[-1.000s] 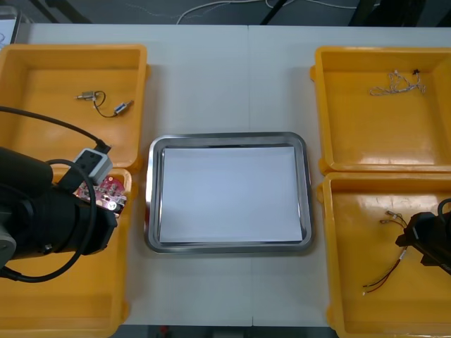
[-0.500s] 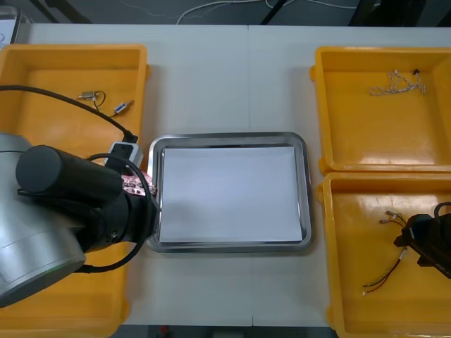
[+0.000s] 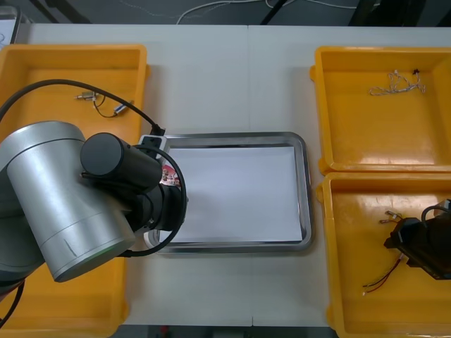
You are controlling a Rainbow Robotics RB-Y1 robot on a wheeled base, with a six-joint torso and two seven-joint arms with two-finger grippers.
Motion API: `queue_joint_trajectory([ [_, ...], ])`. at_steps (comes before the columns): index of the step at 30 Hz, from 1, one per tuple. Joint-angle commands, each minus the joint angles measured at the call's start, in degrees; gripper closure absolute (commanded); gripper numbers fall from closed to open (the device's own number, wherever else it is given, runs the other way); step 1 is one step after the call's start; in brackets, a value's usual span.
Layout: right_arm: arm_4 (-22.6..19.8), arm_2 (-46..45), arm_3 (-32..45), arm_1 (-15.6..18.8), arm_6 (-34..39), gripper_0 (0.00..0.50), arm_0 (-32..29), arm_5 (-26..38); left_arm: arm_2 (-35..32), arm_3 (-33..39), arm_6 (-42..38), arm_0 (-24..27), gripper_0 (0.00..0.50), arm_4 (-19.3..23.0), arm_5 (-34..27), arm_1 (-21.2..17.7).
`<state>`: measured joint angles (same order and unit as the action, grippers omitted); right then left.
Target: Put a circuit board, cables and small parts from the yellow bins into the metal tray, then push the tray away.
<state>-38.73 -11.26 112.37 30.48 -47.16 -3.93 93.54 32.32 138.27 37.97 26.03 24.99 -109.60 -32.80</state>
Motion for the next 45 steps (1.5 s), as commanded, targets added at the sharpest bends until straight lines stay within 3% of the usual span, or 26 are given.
queue_joint_trajectory([
  [1, 0.8, 1.5, 0.6, 1.6, 3.2, 0.0, -1.8, -0.5, 3.4, -1.9, -2.0, 1.6, 0.5, -4.0, -0.4, 3.4],
  [8, 1.6, 2.6, 0.7, 1.6, 3.4, 0.0, -2.7, -2.1, 7.4, -7.5, -3.6, 1.7, 0.5, -8.9, -0.4, 7.0],
  [27, 3.0, 4.0, 0.6, 1.6, 3.7, 0.0, -3.2, -4.0, 12.8, -12.9, -6.1, 1.7, 0.5, -13.8, -0.4, 12.1],
  [29, 3.1, 3.9, 0.6, 1.6, 3.7, 0.113, -3.2, -4.2, 12.8, -13.3, -5.9, 1.7, 0.5, -14.2, -0.4, 12.2],
  [32, 3.1, 3.9, 0.6, 1.6, 3.5, 0.412, -3.1, -4.3, 12.8, -13.6, -5.3, 1.6, 0.5, -14.6, -0.4, 12.2],
  [34, 3.1, 3.9, 0.6, 1.6, 3.5, 0.5, -3.0, -4.3, 12.8, -13.9, -4.9, 1.3, 0.5, -15.1, -0.4, 12.2],
  [45, 3.1, 3.5, 0.8, 1.9, 3.0, 0.5, -1.6, -4.3, 13.9, -16.8, -3.6, 0.3, 0.5, -17.6, -0.4, 12.3],
])
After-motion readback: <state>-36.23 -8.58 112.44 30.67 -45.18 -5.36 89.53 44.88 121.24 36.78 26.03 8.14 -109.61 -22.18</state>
